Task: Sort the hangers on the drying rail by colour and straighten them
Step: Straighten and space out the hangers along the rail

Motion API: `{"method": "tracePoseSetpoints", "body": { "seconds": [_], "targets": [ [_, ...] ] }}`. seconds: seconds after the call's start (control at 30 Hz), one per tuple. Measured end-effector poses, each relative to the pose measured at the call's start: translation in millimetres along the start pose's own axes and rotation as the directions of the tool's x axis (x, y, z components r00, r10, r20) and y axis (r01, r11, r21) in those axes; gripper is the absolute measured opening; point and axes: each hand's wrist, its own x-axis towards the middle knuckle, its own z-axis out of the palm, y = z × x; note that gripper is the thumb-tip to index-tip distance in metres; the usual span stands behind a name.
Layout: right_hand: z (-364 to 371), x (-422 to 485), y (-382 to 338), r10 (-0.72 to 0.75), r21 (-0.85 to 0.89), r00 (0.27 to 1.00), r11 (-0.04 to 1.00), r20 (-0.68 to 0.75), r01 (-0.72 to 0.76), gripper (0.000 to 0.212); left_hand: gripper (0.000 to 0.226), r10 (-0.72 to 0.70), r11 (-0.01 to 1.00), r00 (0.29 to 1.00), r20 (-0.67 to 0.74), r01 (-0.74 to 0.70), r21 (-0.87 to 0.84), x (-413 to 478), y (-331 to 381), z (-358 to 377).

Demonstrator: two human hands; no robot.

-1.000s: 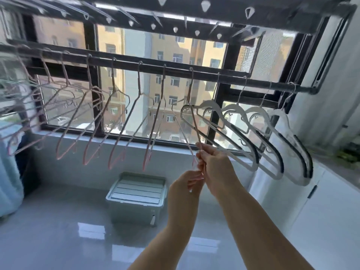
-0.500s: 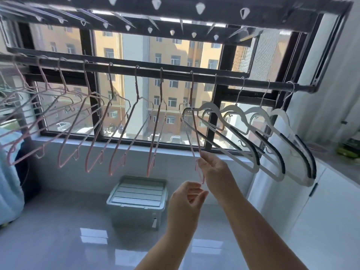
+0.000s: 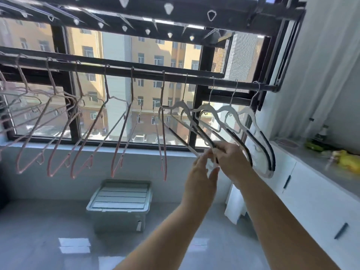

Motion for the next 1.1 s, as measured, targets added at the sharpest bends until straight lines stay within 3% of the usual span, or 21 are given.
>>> {"method": "tracePoseSetpoints", "body": {
  "seconds": [0.13, 0.23, 0.4, 1.1],
  "targets": [
    [8, -3, -4, 0.008, 0.224, 0.999, 0.974, 0.051, -0.019, 0.028, 0.035, -0.006, 0.995, 0.989, -0.146, -0.008, -0.095, 10, -3, -4],
    [14, -3, -1, 0.011, 0.291, 0.999, 0.956, 0.045, -0.023, 0.033, 0.034, 0.023, 0.997, 0.984, -0.175, -0.036, -0.072, 11, -8, -8],
    [21, -4, 6, 0.014, 0.271, 0.999, 0.963, -0.049, 0.000, 0.033, 0.037, 0.020, 0.989, 0.989, -0.146, -0.041, -0.141, 9, -4, -10],
    [4, -13, 12, -0.014, 0.182, 0.997, 0.983, -0.080, 0.028, 0.035, 0.034, 0.059, 0.972, 0.997, -0.055, -0.070, -0.223, 10, -1, 4]
  ]
}}
